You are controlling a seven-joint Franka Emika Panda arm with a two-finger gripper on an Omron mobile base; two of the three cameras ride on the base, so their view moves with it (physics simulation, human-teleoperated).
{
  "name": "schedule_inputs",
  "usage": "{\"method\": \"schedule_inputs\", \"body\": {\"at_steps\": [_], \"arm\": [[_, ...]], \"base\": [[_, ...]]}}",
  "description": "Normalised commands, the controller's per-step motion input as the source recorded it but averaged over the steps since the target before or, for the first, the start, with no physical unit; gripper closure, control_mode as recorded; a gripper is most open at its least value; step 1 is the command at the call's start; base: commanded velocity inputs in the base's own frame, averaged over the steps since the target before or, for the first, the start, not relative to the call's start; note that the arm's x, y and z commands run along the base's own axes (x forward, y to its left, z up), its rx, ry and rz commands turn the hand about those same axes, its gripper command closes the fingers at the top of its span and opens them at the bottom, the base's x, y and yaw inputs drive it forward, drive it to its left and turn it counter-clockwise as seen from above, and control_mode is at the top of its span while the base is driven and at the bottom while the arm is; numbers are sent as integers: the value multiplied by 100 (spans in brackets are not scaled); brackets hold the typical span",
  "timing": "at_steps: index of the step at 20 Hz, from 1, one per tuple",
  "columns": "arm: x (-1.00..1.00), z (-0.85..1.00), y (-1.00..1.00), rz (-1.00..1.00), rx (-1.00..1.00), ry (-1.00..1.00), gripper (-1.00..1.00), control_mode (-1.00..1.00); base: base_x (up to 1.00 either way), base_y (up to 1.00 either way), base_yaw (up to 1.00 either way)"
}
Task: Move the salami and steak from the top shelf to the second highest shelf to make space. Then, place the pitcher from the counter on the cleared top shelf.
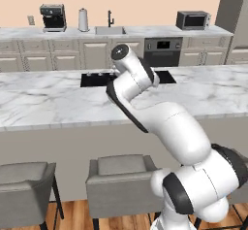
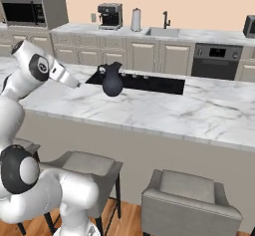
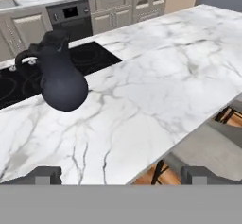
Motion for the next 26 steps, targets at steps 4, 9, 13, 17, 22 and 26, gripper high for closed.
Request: {"method": "schedule_inputs", "body": {"at_steps": [4,9,13,17,22,26], "arm": [[68,0,10,-11,0,6,-100,-100],[54,1,18,-8,0,4,-100,-100],[48,0,3,-8,0,4,-100,-100],[56,0,0,-6,0,4,-100,-100],[56,-6,-1,-1,0,1,-100,-100],[56,-10,0,0,0,0,-100,-100]], "base": [[0,0,0],[0,0,0],[0,0,0],[0,0,0],[0,0,0],[0,0,0]]}}
